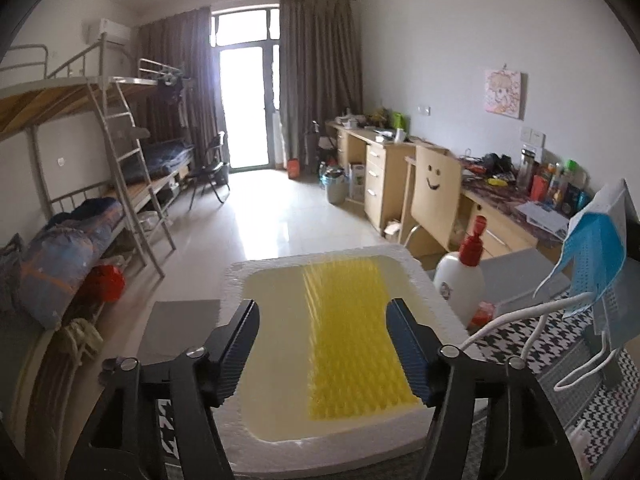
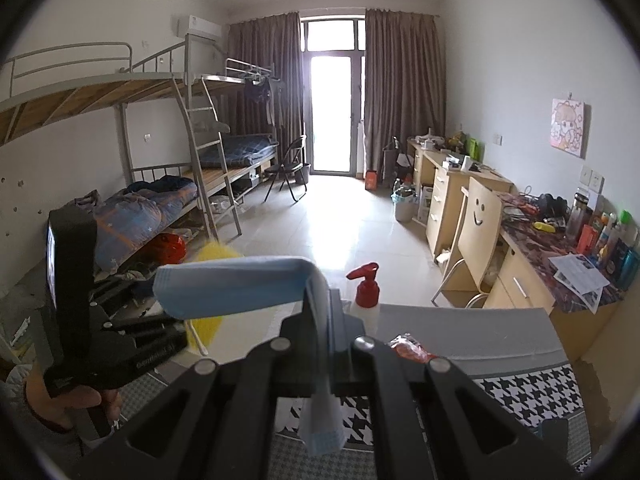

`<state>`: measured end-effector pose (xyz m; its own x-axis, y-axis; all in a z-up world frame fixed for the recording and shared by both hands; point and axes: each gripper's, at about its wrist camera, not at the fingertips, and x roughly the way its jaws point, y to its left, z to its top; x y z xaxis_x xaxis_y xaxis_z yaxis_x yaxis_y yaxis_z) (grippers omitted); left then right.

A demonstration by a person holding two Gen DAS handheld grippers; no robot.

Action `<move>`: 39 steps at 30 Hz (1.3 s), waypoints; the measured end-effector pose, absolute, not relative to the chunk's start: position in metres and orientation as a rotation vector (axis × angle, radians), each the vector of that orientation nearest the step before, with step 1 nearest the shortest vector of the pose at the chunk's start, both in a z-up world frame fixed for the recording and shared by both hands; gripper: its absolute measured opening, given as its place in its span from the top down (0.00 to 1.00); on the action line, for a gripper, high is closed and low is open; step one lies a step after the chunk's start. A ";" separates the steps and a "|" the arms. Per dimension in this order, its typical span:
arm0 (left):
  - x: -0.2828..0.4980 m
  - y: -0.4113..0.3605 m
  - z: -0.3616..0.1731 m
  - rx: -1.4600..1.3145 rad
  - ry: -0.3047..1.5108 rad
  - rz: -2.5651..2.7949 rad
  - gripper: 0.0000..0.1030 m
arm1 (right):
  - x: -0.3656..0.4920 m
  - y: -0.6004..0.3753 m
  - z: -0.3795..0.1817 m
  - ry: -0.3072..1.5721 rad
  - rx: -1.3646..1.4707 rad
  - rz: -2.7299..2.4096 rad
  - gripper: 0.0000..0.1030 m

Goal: Organize soft objects
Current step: 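Lower the yellow net sleeve into the white foam box and open the left tool, then move the right tool over the white foam box and release the blue mask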

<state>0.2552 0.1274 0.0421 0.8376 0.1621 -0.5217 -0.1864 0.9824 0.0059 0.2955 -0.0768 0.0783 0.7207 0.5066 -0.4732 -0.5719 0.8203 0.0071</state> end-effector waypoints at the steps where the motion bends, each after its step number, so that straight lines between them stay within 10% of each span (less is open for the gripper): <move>1: 0.254 0.129 0.043 -0.048 0.547 0.188 0.27 | 0.297 -0.076 0.078 0.482 -0.144 0.598 0.94; 9: 0.233 0.143 0.051 -0.066 0.496 0.225 0.02 | 0.305 -0.062 0.078 0.495 -0.146 0.616 0.94; 39: 0.188 0.180 0.046 -0.087 0.457 0.376 0.01 | 0.327 0.025 0.061 0.597 -0.251 0.730 0.94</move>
<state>0.1877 0.1798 0.0459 0.8300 0.3348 -0.4461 -0.3736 0.9276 0.0011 0.3266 0.0249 0.0613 0.5897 0.5506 -0.5909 -0.6886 0.7250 -0.0117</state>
